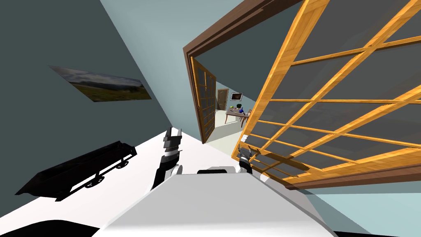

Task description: Push the door open

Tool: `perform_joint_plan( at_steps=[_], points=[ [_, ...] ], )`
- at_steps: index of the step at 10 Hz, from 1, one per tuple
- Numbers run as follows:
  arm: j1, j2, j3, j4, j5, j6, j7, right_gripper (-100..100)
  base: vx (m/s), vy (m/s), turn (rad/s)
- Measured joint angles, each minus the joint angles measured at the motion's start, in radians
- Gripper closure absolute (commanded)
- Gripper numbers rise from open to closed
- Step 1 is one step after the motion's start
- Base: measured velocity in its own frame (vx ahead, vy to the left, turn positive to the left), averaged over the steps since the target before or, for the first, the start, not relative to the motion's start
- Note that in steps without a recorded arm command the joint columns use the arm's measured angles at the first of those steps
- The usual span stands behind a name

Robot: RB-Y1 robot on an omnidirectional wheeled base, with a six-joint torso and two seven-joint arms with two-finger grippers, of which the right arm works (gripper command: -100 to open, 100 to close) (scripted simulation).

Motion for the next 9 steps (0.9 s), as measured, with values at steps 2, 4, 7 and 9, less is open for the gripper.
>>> perform_joint_plan(
  at_steps=[2, 4, 7, 9],
  points=[
    [0.001, -0.001, 0.008, 0.004, 0.001, 0.001, -0.012, -100, 0.003, -0.003, -0.01],
    [0.002, -0.001, 0.009, 0.003, 0.001, 0.002, -0.012, -100, 0.0, 0.0, 0.0],
    [0.002, -0.001, 0.009, 0.003, 0.001, 0.002, -0.012, -100, 0.003, -0.003, -0.009],
    [0.002, -0.001, 0.009, 0.003, 0.001, 0.002, -0.012, -100, -0.003, 0.004, 0.011]
  ],
)
